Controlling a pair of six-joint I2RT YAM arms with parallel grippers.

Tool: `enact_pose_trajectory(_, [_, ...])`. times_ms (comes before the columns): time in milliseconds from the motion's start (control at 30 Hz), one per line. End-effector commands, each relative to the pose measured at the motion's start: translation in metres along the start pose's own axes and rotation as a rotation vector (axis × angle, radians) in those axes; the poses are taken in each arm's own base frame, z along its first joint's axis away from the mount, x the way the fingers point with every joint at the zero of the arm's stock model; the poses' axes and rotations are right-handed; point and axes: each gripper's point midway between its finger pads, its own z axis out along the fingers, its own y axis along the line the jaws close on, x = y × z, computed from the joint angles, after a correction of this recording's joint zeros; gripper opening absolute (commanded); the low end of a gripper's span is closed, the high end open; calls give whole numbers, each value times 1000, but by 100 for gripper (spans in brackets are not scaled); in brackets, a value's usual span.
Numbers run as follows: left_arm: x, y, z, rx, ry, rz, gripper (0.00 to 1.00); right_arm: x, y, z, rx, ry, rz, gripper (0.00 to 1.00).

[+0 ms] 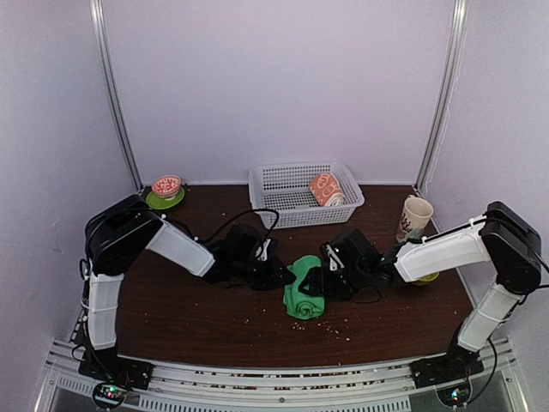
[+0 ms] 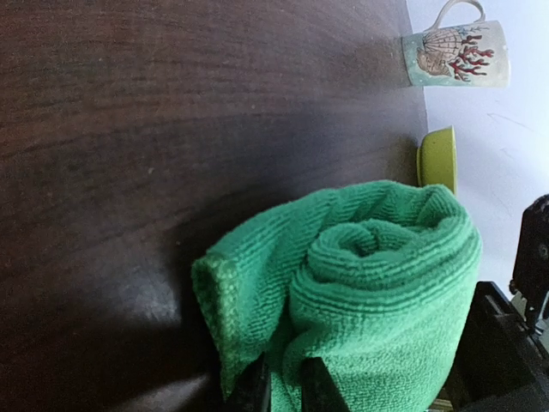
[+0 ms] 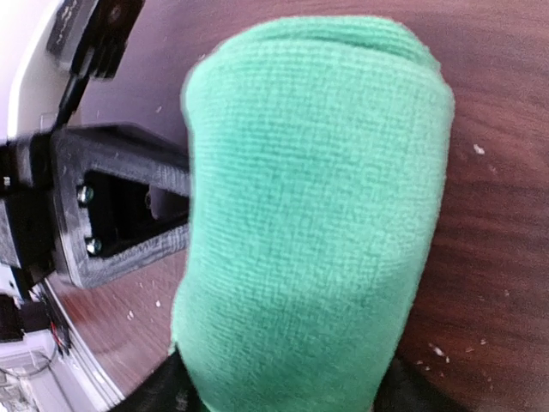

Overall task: Roll the towels
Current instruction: Roll the towel at the center of the board.

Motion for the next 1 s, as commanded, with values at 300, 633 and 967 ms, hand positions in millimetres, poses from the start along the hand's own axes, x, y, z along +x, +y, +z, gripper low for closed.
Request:
enact_pose_trajectory(300, [8,-7,-45,-60,-31,39,15,-3,-7,-4,352,85,-272,30])
enact_pose_trajectory(633, [-3,-32,-53,17,-82,76,15,-5,-34,-8,635,152,-461,28])
enact_pose_trajectory(967, [-25,-79,-44,176,-98,149,16,-5,-27,1,620,133,-449,31])
